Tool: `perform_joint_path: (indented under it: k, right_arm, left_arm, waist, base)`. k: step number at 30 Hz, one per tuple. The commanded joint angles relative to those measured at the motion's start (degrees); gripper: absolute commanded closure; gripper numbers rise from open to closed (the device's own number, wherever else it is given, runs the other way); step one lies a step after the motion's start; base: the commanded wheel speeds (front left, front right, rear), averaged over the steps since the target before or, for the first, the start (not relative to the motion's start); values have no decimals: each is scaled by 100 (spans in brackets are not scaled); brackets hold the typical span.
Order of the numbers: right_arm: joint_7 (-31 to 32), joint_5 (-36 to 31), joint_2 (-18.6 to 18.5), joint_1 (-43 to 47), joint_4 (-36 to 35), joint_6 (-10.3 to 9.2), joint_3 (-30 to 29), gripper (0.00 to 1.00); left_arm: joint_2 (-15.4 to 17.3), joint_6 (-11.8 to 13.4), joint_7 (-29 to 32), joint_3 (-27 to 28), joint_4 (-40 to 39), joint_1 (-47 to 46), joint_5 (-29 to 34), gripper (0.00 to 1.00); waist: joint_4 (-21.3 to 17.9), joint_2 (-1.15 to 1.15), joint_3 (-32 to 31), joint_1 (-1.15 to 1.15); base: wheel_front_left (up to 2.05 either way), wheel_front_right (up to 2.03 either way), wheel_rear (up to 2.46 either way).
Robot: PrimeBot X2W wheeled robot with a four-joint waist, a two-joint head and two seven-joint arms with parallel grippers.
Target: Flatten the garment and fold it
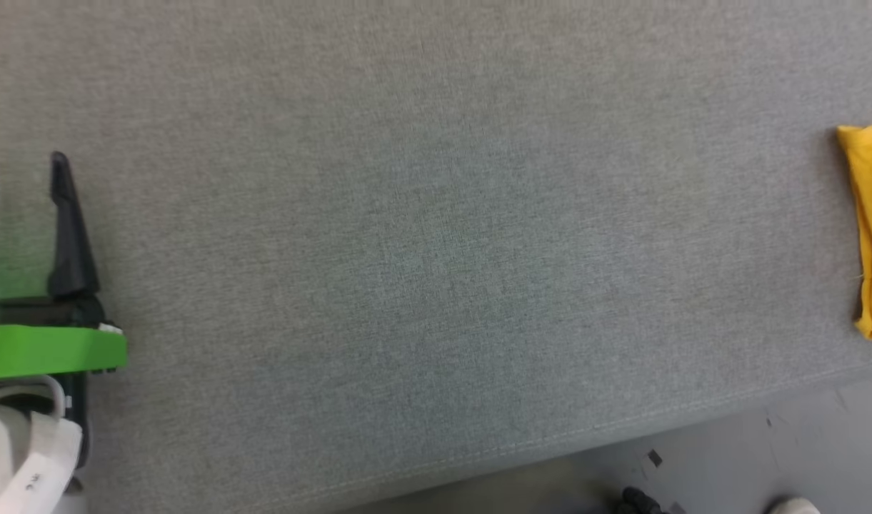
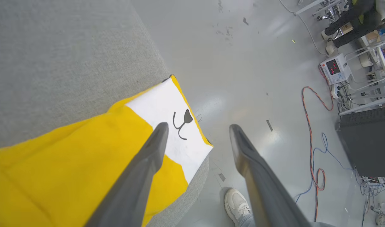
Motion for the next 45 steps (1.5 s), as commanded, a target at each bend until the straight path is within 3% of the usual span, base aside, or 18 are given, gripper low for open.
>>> perform_joint_path:
  k: [1,7,11,20,26,34,45]
  right_arm:
    - [-176,181,-39,-123,-72,-9,119,0]
    - [-1047,1208,-141,-369,-474,-9,1064,0]
    - [-1897,1985,84,-456,-807,-9,1682,0]
    - [-3835,2632,1327,370,-1274,-9,2775,0]
    - [-4768,2853,1759,1409,-1176,-9,3448,0]
    - [-5206,3026,1846,2408,-600,-9,3847,0]
    - [-5449,2826,1849,3299,-236,-9,3494,0]
  left_arm:
    - [-46,62,-76,-20,93,81,-69,0]
    - [-257,167,-264,-52,543,249,-135,0]
    - [-390,246,-359,-57,798,287,-190,0]
    - [-645,397,-508,-30,1125,419,-321,0]
    - [-785,420,-522,-163,1316,475,-350,0]
    - [-878,404,-496,-413,1554,545,-283,0]
    - [-869,300,-395,-903,2051,697,-16,0]
  waist:
    - [8,0,-478,-1]
    - [74,0,-1395,-1]
    - [201,0,-1919,-1]
    - [528,0,-2804,-1]
    - [833,0,-3198,-1]
    - [1063,0,-3410,-1]
    - [1014,0,-3544,-1]
  base:
    - [0,0,0]
    - [0,0,0]
    - [0,0,0]
    - [0,0,0]
    - [0,0,0]
    - [0,0,0]
    - [0,0,0]
